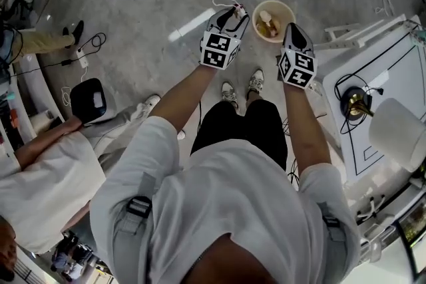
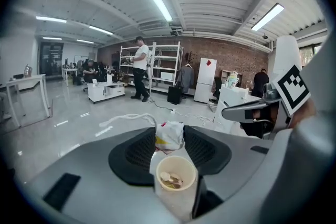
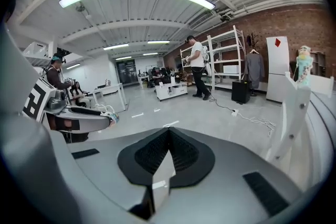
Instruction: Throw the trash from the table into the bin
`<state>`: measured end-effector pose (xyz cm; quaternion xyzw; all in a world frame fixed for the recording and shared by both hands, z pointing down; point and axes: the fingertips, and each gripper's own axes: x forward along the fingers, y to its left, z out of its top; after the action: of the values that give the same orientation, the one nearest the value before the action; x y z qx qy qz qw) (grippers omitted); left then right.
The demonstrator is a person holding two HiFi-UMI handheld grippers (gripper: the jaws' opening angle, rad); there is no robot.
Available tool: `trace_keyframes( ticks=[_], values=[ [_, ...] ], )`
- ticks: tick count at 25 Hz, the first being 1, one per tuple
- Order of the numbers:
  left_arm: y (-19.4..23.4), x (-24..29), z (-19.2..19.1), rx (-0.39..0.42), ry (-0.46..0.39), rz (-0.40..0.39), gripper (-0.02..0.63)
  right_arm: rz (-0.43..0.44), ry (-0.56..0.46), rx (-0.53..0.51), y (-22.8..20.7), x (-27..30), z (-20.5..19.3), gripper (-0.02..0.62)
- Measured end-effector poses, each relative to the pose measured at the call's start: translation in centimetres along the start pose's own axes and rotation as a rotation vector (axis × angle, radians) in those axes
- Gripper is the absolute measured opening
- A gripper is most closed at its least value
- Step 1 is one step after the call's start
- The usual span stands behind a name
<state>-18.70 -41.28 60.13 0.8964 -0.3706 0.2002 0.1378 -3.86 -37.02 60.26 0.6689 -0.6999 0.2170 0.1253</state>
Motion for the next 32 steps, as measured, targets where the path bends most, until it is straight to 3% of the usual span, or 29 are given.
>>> trace_keyframes(
  ticks=[11, 20, 26, 32],
  values=[
    [-2.5, 13.5, -12.6, 0.07, 0.085, -0.134, 0.186, -0.05, 0.065, 0.036, -5.4, 8.0, -14.3, 0.006],
    [-4.8, 26.5, -27.2, 0.174, 0.196, -0.267, 0.186, -0.089, 0.096, 0.044, -10.9, 14.2, -26.8, 0.006],
    [-6.6, 32.6, -34.6, 0.215, 0.305, -0.329, 0.187, -0.11, 0.113, 0.051, -14.4, 16.0, -31.7, 0.006],
    [-6.2, 35.0, -38.3, 0.203, 0.392, -0.338, 0.217, -0.122, 0.125, 0.061, -16.4, 17.4, -33.5, 0.006]
  ],
)
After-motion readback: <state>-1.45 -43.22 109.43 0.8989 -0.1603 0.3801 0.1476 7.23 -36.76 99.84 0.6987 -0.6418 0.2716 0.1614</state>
